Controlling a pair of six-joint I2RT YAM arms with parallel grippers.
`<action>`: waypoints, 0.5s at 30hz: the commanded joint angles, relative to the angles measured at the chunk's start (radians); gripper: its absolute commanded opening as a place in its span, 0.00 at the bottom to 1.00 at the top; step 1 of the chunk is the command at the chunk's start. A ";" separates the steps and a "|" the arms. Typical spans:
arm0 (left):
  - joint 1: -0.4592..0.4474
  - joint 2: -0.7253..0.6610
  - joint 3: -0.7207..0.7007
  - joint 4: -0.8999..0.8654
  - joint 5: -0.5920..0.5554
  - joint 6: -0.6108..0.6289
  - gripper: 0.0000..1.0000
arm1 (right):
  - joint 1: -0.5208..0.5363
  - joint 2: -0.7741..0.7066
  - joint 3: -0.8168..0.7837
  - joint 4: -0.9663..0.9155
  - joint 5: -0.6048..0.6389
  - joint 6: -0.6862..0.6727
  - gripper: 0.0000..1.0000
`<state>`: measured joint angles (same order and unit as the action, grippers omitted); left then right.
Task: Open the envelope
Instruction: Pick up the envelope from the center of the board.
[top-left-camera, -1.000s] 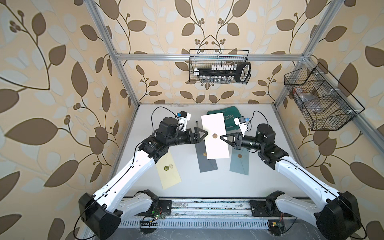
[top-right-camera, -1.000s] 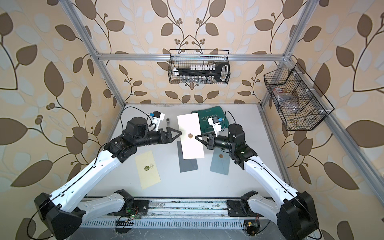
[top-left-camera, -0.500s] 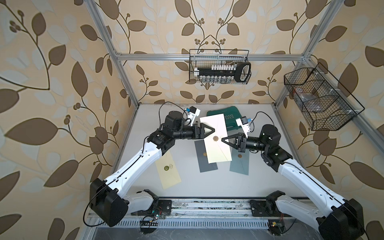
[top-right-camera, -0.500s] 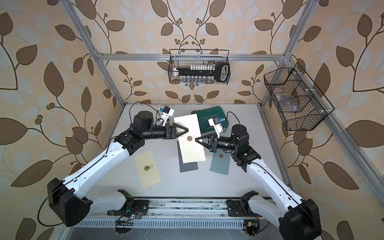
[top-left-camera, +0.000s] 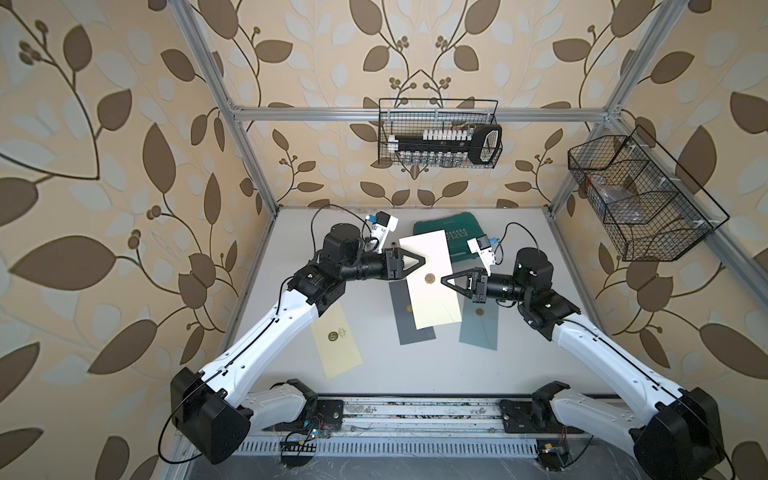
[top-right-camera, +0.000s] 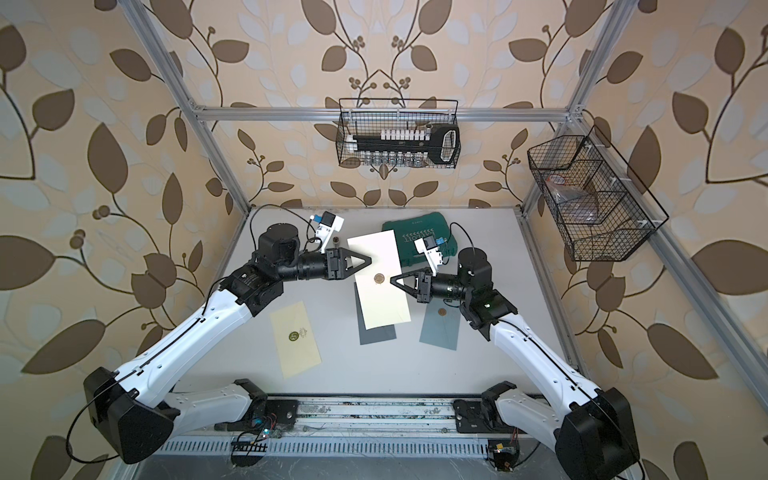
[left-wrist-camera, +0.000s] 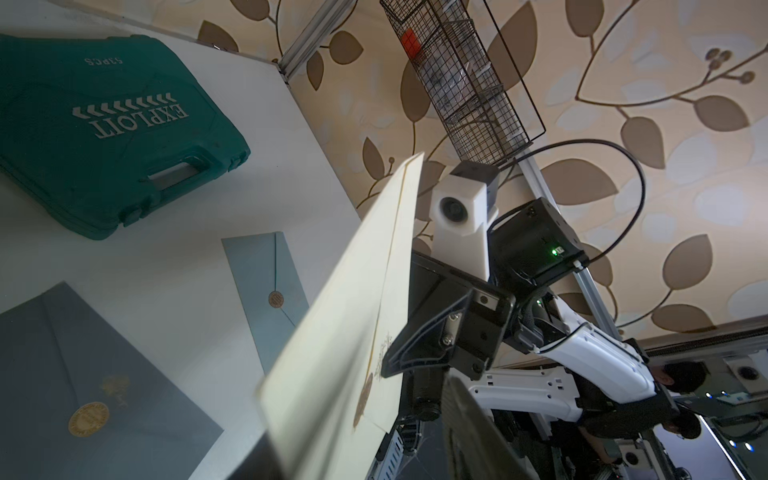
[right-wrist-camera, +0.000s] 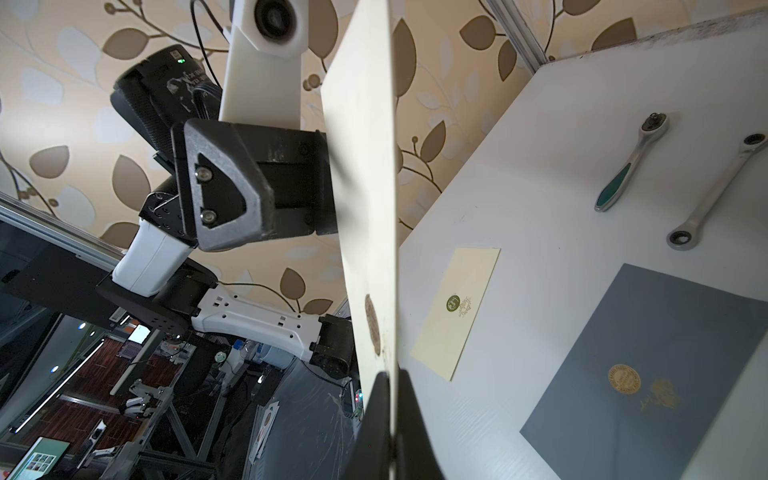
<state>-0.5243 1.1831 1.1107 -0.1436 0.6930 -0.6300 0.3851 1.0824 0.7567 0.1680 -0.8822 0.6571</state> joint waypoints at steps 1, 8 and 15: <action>-0.009 -0.043 -0.017 0.045 -0.013 0.012 0.38 | 0.001 0.004 -0.003 -0.015 0.024 -0.002 0.00; -0.009 -0.047 -0.023 0.042 -0.009 0.019 0.24 | 0.010 0.013 -0.005 -0.007 0.032 0.006 0.00; -0.013 -0.046 -0.026 0.033 -0.015 0.035 0.01 | 0.015 0.018 0.002 -0.031 0.055 0.003 0.05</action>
<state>-0.5247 1.1709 1.0893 -0.1459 0.6716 -0.6209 0.3927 1.0939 0.7567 0.1612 -0.8627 0.6586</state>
